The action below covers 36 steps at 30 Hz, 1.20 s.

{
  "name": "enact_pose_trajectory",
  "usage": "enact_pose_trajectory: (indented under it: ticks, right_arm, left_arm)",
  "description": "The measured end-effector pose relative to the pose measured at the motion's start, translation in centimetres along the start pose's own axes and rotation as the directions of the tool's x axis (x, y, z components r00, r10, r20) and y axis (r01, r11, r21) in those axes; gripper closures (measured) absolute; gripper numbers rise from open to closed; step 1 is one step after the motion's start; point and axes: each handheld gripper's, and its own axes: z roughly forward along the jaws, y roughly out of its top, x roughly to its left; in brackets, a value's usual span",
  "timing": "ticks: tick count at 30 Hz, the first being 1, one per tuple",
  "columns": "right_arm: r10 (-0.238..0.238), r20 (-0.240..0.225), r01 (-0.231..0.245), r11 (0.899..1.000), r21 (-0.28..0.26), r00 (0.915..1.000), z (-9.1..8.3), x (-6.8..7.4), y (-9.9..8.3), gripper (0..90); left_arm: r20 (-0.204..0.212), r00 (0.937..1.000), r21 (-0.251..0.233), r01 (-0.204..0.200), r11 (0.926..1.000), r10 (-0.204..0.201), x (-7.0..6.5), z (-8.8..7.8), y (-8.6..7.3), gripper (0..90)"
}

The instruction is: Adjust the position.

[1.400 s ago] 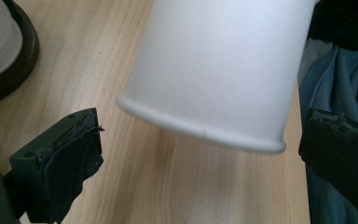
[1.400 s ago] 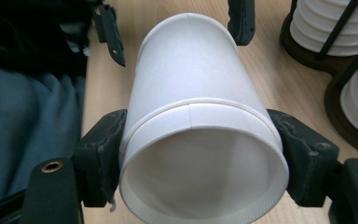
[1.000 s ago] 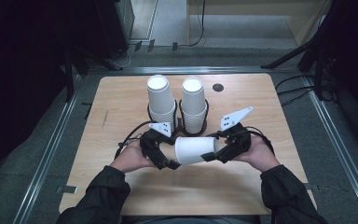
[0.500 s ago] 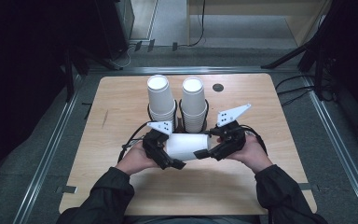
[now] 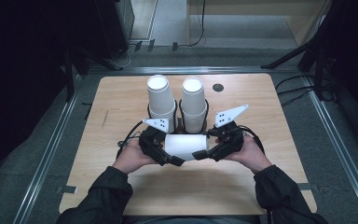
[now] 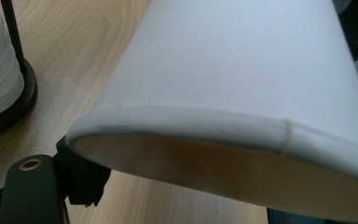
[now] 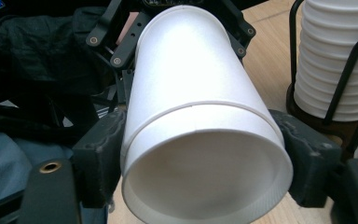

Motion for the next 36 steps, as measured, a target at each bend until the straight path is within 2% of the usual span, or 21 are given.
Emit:
enact_pose_trajectory:
  ticks: [1, 4, 8, 11, 12, 13, 16, 18, 21, 23, 24, 27, 30, 32, 36]
  right_arm:
    - [-0.007, 0.006, 0.007, 1.000, 0.004, 1.0000, 0.0, 0.1, 0.0, 17.9]
    - [-0.031, 0.049, 0.029, 0.999, 0.044, 0.9983, -0.2, 0.4, 0.0, 17.2]
    - [-0.054, 0.067, 0.048, 0.996, 0.080, 0.9963, -0.7, 0.5, -0.2, 15.6]
    - [-0.055, 0.093, 0.043, 0.990, 0.131, 0.9941, -0.9, 0.5, -0.4, 14.7]
    - [-0.068, 0.118, 0.048, 0.986, 0.161, 0.9907, -0.8, 0.5, -0.6, 14.1]
    - [-0.075, 0.124, 0.052, 0.983, 0.175, 0.9894, -0.8, 0.5, -0.7, 14.1]
    - [-0.090, 0.145, 0.059, 0.977, 0.204, 0.9854, -0.4, 0.3, -0.9, 14.1]
    - [-0.092, 0.146, 0.059, 0.975, 0.213, 0.9851, -0.3, 0.3, -1.0, 14.1]
    - [-0.103, 0.152, 0.066, 0.971, 0.229, 0.9830, 0.1, 0.2, -1.1, 14.1]
    - [-0.109, 0.155, 0.069, 0.967, 0.245, 0.9819, 0.4, 0.2, -1.2, 14.1]
    - [-0.108, 0.149, 0.068, 0.965, 0.252, 0.9829, 0.6, 0.1, -1.3, 14.1]
    - [-0.103, 0.136, 0.062, 0.958, 0.279, 0.9852, 1.3, 0.0, -1.6, 14.2]
    - [-0.121, 0.125, 0.076, 0.946, 0.314, 0.9847, 2.1, 0.0, -1.8, 14.2]
    - [-0.134, 0.119, 0.087, 0.936, 0.341, 0.9838, 2.8, 0.0, -1.9, 14.2]
    - [-0.152, 0.116, 0.097, 0.919, 0.383, 0.9816, 3.9, -0.2, -2.2, 14.2]
  left_arm:
    - [-0.003, 1.0000, 0.009, 0.004, 0.9999, -0.004, 0.1, -0.1, 0.0, 15.7]
    - [-0.010, 0.9999, 0.030, 0.011, 0.9995, -0.010, 0.2, -0.4, -0.1, 15.7]
    - [-0.050, 0.9986, 0.067, -0.011, 0.9977, 0.014, 0.0, -0.7, -0.1, 15.8]
    - [-0.068, 0.9976, 0.104, -0.008, 0.9946, 0.015, 0.1, -0.6, -0.1, 15.7]
    - [-0.075, 0.9971, 0.124, 0.000, 0.9922, 0.010, 0.3, -0.5, -0.1, 15.7]
    - [-0.098, 0.9951, 0.144, 0.000, 0.9896, 0.015, 0.4, -0.3, -0.2, 15.7]
    - [-0.117, 0.9930, 0.188, 0.010, 0.9821, 0.012, 0.6, 0.2, -0.3, 15.7]
    - [-0.120, 0.9925, 0.225, 0.005, 0.9743, 0.023, 0.7, 0.5, -0.3, 15.7]
    - [-0.124, 0.9918, 0.257, 0.003, 0.9665, 0.030, 0.7, 1.1, -0.3, 15.7]
    - [-0.120, 0.9926, 0.280, 0.015, 0.9600, 0.020, 0.8, 1.5, -0.3, 15.7]
    - [-0.105, 0.9945, 0.292, 0.028, 0.9561, 0.003, 0.9, 1.8, -0.3, 15.7]
    - [-0.095, 0.9955, 0.331, 0.035, 0.9432, -0.003, 0.9, 2.6, -0.4, 15.7]
    - [-0.092, 0.9958, 0.357, 0.028, 0.9338, 0.005, 0.7, 3.3, -0.3, 15.7]
    - [-0.086, 0.9962, 0.366, 0.016, 0.9304, 0.016, 0.6, 3.6, -0.2, 15.6]
    - [-0.075, 0.9972, 0.373, 0.036, 0.9271, -0.009, 0.6, 4.0, -0.1, 15.4]
